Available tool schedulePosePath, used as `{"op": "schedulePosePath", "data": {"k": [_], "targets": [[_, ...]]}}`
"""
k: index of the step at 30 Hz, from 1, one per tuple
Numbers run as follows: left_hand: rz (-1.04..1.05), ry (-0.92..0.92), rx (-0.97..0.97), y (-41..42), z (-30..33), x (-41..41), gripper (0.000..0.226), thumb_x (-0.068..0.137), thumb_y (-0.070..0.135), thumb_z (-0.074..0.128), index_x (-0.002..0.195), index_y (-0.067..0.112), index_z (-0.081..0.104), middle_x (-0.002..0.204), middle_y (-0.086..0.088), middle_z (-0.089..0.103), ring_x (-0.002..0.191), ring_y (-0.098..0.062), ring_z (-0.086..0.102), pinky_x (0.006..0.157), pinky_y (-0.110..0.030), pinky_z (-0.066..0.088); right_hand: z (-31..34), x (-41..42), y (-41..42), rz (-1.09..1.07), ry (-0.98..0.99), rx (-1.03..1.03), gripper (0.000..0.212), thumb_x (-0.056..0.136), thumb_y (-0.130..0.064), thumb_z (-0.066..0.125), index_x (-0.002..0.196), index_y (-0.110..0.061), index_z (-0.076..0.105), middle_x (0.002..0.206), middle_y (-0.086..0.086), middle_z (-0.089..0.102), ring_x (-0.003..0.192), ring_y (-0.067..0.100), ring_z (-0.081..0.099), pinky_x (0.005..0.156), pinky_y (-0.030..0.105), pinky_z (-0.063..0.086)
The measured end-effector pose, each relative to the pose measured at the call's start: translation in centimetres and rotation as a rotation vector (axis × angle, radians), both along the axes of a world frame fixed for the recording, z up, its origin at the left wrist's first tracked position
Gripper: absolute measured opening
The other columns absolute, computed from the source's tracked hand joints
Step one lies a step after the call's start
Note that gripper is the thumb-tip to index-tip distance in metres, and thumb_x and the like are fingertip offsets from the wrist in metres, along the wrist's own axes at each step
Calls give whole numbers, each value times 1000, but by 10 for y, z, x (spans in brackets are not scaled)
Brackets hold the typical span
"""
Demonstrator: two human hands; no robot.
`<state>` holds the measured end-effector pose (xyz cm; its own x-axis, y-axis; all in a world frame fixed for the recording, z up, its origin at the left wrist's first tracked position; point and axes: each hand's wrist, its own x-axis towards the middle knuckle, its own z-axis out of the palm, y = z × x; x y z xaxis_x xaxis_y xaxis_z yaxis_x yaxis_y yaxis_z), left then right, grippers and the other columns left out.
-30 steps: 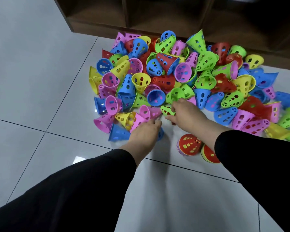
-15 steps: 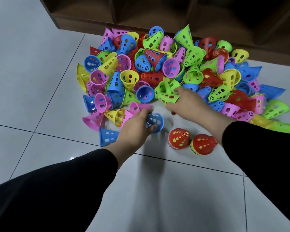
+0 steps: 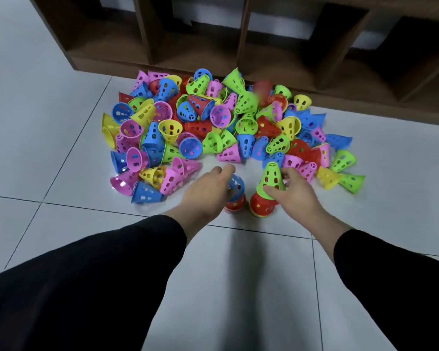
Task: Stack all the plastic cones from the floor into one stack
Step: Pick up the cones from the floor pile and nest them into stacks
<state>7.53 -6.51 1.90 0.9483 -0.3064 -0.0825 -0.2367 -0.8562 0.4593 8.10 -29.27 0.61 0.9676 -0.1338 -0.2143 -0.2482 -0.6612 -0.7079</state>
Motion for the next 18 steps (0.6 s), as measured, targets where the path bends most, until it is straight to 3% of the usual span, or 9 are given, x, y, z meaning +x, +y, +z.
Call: {"op": "schedulePosePath", "data": {"k": [3,6,10,14,18], "targets": [[-8,15,135,-18,-3,0,37,94,14,58,125,18,39,111,-11,51,97,-37,59,65,-43,43,-16,-15,-7,52,112,-155,52,79,-34,80,121,-19,53,107,5,66,98,29,62,84,42,52],[-18,78,210,-27,-11,0,49,86,-3,53,130,16,40,116,-13,48,99,-38,58,64,-42,40,-30,-18,-11,80,213,-261,59,81,-36,76,128,-21,45,108,9,64,105,36,61,80,37,49],[-38,141,210,-26,-24,-1,44,92,6,54,132,18,42,120,-11,48,100,-38,58,67,-43,45,-39,-17,-7,116,161,-225,60,87,-29,72,140,-22,44,128,9,58,109,31,59,84,31,42],[-54,146,223,-20,-34,-2,44,92,8,52,133,23,42,115,-8,52,99,-35,60,66,-40,44,-39,-13,-3,192,117,-354,46,94,-18,63,139,-19,51,125,14,60,109,32,59,87,32,45],[-42,98,165,-15,-42,-3,51,94,22,55,142,26,37,132,-5,49,112,-33,56,81,-44,52,-34,-10,1,198,184,-451,51,97,-28,61,146,-20,47,133,13,61,119,32,57,93,36,46]]}}
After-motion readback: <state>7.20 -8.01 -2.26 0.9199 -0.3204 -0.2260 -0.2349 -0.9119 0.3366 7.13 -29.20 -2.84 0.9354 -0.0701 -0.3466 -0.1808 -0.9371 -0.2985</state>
